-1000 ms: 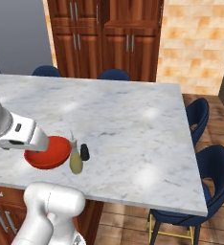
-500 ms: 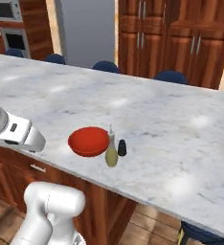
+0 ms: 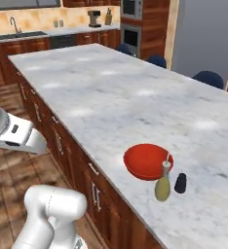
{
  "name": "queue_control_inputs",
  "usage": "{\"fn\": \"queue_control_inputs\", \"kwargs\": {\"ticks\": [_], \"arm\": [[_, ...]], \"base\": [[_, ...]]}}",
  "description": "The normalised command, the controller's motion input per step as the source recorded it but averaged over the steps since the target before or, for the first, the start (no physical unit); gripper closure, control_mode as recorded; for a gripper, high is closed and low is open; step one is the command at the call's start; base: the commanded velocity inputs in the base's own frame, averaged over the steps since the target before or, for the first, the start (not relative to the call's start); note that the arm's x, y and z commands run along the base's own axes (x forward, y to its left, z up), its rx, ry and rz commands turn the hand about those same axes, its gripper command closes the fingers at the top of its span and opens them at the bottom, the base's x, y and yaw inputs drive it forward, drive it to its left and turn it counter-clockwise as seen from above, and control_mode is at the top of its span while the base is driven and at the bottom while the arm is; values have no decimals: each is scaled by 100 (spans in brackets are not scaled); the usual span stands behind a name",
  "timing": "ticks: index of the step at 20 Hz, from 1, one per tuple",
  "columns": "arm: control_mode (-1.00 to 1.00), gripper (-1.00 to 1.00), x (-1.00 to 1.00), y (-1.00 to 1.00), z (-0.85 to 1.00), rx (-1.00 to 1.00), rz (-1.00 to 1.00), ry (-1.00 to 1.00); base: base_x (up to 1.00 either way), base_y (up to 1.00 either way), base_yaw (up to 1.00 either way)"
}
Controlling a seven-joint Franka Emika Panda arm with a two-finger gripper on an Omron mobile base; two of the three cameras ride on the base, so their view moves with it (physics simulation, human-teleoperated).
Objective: Retrieve the bottle and the shaker from the cabinet and place them next to the mixing bowl on the counter. Then add garlic from the fridge to the mixing bowl.
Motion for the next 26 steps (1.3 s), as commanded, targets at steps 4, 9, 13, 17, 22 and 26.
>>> {"fn": "queue_control_inputs", "kwargs": {"ticks": [4,9,13,17,22,26], "arm": [[100,-100,0,0,0,0,0,0],[100,-100,0,0,0,0,0,0],[100,-100,0,0,0,0,0,0],[100,-100,0,0,0,0,0,0],[100,-100,0,0,0,0,0,0],[100,-100,0,0,0,0,0,0]], "base": [[1,31,71],[37,31,58],[94,0,21],[98,0,2],[90,-8,27],[88,-31,35]]}}
